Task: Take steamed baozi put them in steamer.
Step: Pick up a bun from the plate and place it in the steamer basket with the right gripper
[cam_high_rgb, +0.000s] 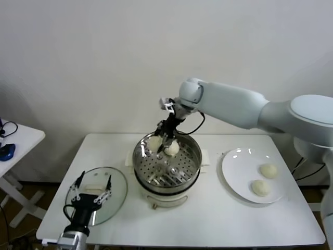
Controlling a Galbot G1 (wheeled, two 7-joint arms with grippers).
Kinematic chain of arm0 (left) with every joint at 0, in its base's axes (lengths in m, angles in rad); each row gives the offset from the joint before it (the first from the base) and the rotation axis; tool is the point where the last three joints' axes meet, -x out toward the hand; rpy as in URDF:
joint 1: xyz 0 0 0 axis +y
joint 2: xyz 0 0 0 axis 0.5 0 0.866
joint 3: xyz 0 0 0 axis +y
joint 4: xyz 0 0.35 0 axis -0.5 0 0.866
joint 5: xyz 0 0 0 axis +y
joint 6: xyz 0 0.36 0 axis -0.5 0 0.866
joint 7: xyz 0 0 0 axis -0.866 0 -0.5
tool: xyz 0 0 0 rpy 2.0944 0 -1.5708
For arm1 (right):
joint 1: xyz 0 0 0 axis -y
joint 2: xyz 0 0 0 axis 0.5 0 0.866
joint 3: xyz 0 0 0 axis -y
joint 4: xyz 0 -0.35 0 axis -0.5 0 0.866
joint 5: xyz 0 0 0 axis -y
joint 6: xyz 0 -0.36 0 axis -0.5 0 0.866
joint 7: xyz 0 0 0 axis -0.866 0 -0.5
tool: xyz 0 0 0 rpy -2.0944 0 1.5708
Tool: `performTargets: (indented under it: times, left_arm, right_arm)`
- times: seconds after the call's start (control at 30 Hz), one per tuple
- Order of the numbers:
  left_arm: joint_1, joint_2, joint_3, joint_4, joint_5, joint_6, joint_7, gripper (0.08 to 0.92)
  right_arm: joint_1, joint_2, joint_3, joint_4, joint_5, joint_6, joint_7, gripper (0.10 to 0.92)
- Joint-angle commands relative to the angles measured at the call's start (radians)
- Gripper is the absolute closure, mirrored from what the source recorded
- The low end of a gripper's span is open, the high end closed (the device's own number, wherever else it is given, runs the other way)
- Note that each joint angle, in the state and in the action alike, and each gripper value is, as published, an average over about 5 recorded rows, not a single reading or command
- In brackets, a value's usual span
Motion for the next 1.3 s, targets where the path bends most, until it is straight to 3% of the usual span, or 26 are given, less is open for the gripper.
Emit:
performTargets:
  times: [0.03,0.8,1.03,1.3]
  left_arm:
    - [0.002,-0.001,-0.001,0.003,-0.002,-0.001,0.000,0.177]
    - [0.001,-0.003,-0.001,0.012,-0.004,-0.007,0.000,0.177]
    - [-0.001,-0.002,-0.002,0.010,-0.005,-0.006,0.000,0.177]
    - [-0.008,0.001,0.001,0.010,-0.002,-0.001,0.000,0.177]
  right_arm:
    - [-0.054,0.056,-0.009,-0.021,-0.014,-0.004,0.006,0.296]
    - [-0.076,0.060,-0.036,-0.024,-0.083,0.018,0.006,0.289]
    - [-0.082,0.063,-0.033,-0.025,-0.096,0.031,0.007,0.212]
    - [-0.017,0.024,-0.010,-0.005,-0.108,0.051,-0.044,0.203]
